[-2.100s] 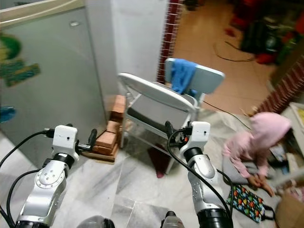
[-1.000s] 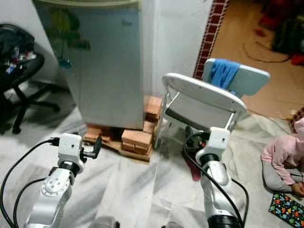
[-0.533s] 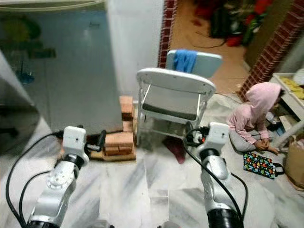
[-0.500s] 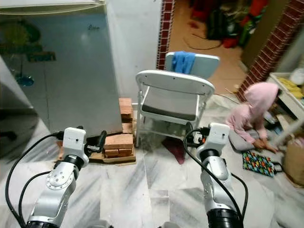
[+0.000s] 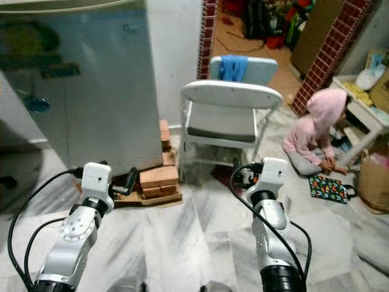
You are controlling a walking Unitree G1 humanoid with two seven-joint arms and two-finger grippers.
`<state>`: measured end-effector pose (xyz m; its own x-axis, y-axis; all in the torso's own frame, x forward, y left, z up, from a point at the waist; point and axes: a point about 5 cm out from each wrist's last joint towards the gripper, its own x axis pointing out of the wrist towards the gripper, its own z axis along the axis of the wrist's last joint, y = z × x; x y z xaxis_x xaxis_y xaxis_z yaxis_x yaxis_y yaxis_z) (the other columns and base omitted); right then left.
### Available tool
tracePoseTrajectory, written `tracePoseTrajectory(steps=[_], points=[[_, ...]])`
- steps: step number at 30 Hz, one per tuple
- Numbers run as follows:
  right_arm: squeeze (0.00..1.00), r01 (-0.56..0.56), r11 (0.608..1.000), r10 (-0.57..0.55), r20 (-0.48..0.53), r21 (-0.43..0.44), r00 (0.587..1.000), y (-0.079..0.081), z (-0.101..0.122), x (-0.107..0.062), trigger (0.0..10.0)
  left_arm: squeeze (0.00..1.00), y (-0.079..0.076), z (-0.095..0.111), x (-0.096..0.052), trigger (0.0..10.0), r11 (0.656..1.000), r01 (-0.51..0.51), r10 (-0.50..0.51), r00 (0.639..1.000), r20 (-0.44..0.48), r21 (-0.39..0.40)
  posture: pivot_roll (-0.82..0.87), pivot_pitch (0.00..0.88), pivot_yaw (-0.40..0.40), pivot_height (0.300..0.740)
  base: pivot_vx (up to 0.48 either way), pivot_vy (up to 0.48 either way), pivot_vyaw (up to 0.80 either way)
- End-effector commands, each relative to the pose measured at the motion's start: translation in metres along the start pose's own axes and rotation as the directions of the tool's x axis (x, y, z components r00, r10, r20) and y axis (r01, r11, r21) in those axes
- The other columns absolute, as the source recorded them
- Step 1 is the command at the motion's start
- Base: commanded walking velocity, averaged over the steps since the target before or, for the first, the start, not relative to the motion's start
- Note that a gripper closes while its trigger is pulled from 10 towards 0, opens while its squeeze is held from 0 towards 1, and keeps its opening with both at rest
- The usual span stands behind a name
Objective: Restocking fridge
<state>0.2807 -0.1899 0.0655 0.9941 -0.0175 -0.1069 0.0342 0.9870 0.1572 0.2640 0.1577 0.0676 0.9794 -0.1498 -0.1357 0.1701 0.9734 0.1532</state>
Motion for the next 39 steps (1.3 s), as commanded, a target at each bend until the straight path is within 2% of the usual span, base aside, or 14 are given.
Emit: tracePoseTrajectory(steps=[1, 7, 12, 16, 28, 39], points=[[0.00, 0.002, 1.000, -0.002, 0.023, -0.008, 1.000, 0.001, 0.005, 0.002, 10.0, 0.00, 0.006, 0.001, 0.001, 10.0, 1.000, -0.017, 0.017, 1.000, -0.001, 0.022, 0.08, 0.029, -0.011, 0.740, 0.000, 0.439, -0.57], [0.00, 0.017, 1.000, -0.017, 0.025, -0.012, 1.000, 0.000, 0.004, 0.002, 10.0, 0.00, 0.008, 0.005, 0.003, 10.0, 0.998, -0.004, 0.004, 1.000, 0.005, 0.062, 0.07, 0.032, 0.008, 0.740, 0.000, 0.439, -0.80], [0.00, 0.016, 1.000, -0.016, -0.009, -0.026, 1.000, -0.002, -0.007, -0.004, 10.0, 0.00, 0.008, -0.007, 0.001, 10.0, 0.999, -0.022, 0.023, 0.999, -0.030, 0.026, 0.07, 0.032, -0.012, 0.740, 0.000, 0.439, -0.80], [0.00, 0.014, 1.000, -0.014, -0.011, -0.025, 1.000, -0.002, -0.008, -0.005, 10.0, 0.00, 0.003, -0.006, 0.001, 10.0, 1.000, -0.004, 0.004, 1.000, -0.023, 0.021, 0.08, 0.027, -0.034, 0.740, 0.000, 0.439, -0.71], [0.00, 0.006, 0.999, -0.006, -0.001, -0.047, 1.000, 0.001, -0.005, -0.002, 10.0, 0.00, -0.002, -0.007, -0.004, 10.0, 1.000, 0.021, -0.020, 1.000, -0.015, 0.006, 0.09, 0.041, -0.040, 0.740, 0.000, 0.453, 0.00], [0.00, 0.028, 0.999, -0.028, -0.014, -0.027, 1.000, 0.002, -0.012, -0.005, 10.0, 0.00, -0.005, -0.009, -0.007, 10.0, 0.998, 0.054, -0.053, 0.998, -0.018, 0.018, 0.09, 0.041, -0.021, 0.740, 0.000, 0.466, -0.45]])
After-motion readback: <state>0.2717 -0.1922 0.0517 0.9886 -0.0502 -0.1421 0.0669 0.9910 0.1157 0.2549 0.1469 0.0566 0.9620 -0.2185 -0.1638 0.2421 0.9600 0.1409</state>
